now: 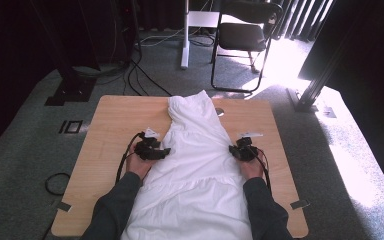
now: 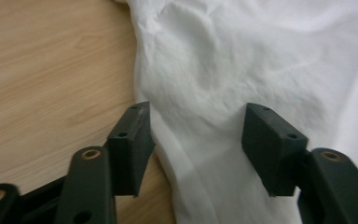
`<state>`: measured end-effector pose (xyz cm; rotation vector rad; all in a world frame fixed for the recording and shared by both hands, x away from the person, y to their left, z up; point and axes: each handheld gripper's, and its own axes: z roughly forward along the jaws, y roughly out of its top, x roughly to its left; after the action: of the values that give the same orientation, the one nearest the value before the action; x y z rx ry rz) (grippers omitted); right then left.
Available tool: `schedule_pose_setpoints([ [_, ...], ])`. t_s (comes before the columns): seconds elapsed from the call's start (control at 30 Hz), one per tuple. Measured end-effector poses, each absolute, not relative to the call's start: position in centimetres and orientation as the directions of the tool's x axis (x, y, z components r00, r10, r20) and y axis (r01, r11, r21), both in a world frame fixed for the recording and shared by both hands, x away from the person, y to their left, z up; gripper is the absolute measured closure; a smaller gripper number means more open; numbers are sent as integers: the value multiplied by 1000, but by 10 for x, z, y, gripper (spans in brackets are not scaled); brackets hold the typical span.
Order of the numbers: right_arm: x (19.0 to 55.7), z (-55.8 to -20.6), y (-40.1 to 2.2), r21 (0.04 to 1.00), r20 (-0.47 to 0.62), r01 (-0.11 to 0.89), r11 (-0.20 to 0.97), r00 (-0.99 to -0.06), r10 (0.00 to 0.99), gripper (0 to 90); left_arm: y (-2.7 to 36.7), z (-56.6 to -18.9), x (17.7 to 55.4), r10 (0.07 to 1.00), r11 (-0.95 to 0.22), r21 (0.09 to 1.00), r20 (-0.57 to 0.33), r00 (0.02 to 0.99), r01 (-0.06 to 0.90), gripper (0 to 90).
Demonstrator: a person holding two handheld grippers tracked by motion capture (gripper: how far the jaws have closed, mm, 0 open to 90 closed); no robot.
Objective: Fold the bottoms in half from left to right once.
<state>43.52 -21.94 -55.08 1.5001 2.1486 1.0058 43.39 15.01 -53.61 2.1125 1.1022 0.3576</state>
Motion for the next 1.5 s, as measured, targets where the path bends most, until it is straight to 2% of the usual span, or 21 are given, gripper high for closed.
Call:
schedule_pose_setpoints([
  [0.03,435,-551,-221,709,134,680,185,-388,912,852,148,-538,435,802,-386,693,-75,593,609,462],
  [0.07,436,-551,-222,709,147,683,177,-388,910,855,147,-541,436,806,-390,679,-75,588,622,520],
  [0.13,435,-552,-225,707,172,690,154,-379,909,859,147,-543,433,795,-380,681,-105,598,625,676],
  [0.2,432,-552,-224,706,168,690,157,-379,910,862,146,-542,427,789,-410,678,-73,611,610,799],
  [0.33,413,-551,-223,695,152,696,179,-386,910,870,151,-542,409,768,-434,675,-69,637,597,840],
  [0.67,316,-556,-234,688,239,704,177,-450,861,877,185,-547,331,674,-461,676,-155,722,576,824],
  [0.73,304,-555,-234,677,245,711,190,-462,853,864,187,-544,324,671,-478,670,-137,728,567,737],
  [0.8,301,-551,-234,673,227,705,221,-482,846,717,192,-537,325,679,-454,695,-134,721,557,612],
  [0.83,301,-546,-235,691,215,690,215,-481,850,642,194,-530,328,687,-428,714,-141,713,554,599],
  [0.87,303,-538,-235,724,208,661,197,-482,851,580,194,-526,331,693,-414,725,-141,707,551,568],
  [0.93,315,-523,-234,757,214,632,167,-481,850,518,191,-513,340,698,-403,742,-130,705,536,560],
  [0.97,321,-517,-233,766,221,623,159,-487,845,516,187,-508,345,698,-408,746,-116,706,526,556],
  [1.0,330,-510,-230,778,228,610,152,-499,836,544,182,-504,350,697,-416,748,-104,710,518,555],
  [1.07,355,-500,-219,781,235,604,159,-519,822,746,169,-502,362,689,-436,740,-91,719,512,564],
  [1.13,376,-498,-205,772,254,612,172,-545,799,749,156,-506,371,686,-455,728,-81,723,513,563],
  [1.2,397,-499,-187,759,281,622,193,-579,765,585,143,-516,380,688,-467,711,-82,721,526,545],
  [1.23,409,-502,-175,748,285,632,201,-579,764,536,139,-520,383,689,-478,701,-74,721,529,538],
  [1.33,434,-513,-155,731,304,651,206,-581,755,391,133,-530,387,699,-471,691,-87,710,548,526],
  [1.4,445,-520,-148,715,338,670,201,-583,739,357,132,-535,387,702,-474,683,-87,707,555,518],
  [1.43,451,-525,-146,698,368,684,211,-595,715,430,131,-536,387,702,-476,679,-90,707,559,516],
  [1.5,454,-530,-144,670,353,692,268,-615,705,693,131,-538,387,702,-481,674,-86,706,561,514],
])
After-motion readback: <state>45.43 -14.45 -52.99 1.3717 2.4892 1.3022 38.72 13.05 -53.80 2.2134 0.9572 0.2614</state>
